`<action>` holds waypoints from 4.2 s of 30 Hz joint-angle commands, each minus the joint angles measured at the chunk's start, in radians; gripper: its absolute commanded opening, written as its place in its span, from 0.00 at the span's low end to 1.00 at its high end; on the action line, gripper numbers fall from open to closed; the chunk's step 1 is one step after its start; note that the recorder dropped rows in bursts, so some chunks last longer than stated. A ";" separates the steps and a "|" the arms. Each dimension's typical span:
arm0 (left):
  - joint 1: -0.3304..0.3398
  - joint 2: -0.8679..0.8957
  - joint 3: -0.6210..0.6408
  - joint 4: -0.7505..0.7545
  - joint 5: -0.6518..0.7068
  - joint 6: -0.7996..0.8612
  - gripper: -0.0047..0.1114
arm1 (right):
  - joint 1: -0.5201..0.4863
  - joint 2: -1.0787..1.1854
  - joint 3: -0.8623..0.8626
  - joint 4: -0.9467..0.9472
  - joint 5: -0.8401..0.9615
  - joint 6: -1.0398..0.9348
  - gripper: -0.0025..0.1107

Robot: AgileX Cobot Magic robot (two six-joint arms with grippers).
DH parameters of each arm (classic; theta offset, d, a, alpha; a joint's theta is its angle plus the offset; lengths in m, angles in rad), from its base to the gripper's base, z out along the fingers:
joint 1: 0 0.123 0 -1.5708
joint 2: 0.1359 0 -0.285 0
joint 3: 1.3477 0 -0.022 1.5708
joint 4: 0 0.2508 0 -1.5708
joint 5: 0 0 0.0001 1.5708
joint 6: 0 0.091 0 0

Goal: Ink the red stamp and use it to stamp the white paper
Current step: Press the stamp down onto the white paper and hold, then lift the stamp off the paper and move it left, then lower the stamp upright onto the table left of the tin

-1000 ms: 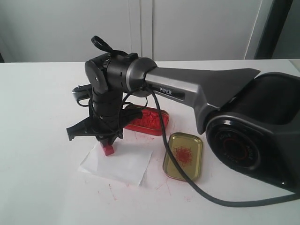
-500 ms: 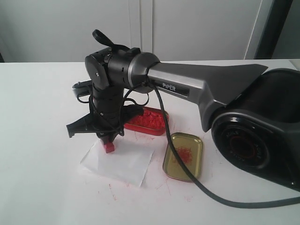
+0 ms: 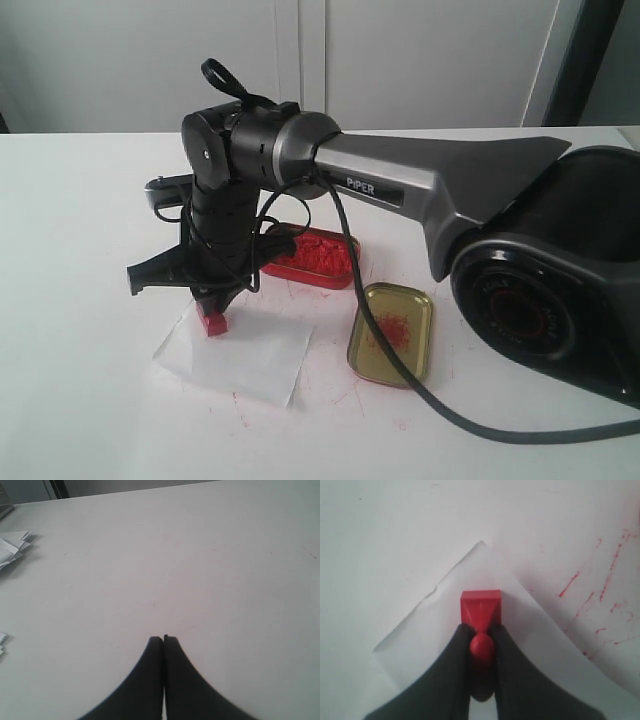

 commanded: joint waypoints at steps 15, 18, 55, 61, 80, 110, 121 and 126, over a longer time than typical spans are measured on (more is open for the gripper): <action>-0.004 0.000 0.003 0.000 -0.005 -0.002 0.04 | -0.021 -0.009 0.001 0.003 0.007 -0.143 0.02; -0.004 0.000 0.003 0.000 -0.005 -0.002 0.04 | -0.021 -0.009 0.001 -0.002 0.007 -0.147 0.02; -0.002 0.000 0.003 0.000 -0.005 -0.002 0.04 | -0.183 -0.009 0.001 0.342 -0.332 -0.258 0.02; -0.002 0.000 0.003 0.000 -0.005 -0.002 0.04 | -0.183 0.014 0.001 0.468 -0.393 -0.258 0.02; -0.002 0.000 0.003 0.000 -0.005 -0.002 0.04 | -0.181 0.096 0.001 0.581 -0.410 -0.252 0.02; -0.002 0.000 0.003 0.000 -0.005 -0.002 0.04 | -0.181 0.096 0.001 0.491 -0.378 -0.178 0.22; -0.002 0.000 0.003 0.000 -0.005 -0.002 0.04 | -0.181 0.096 0.001 0.393 -0.341 -0.127 0.22; -0.002 0.000 0.003 0.000 -0.005 -0.002 0.04 | -0.181 0.093 0.001 0.335 -0.341 -0.083 0.22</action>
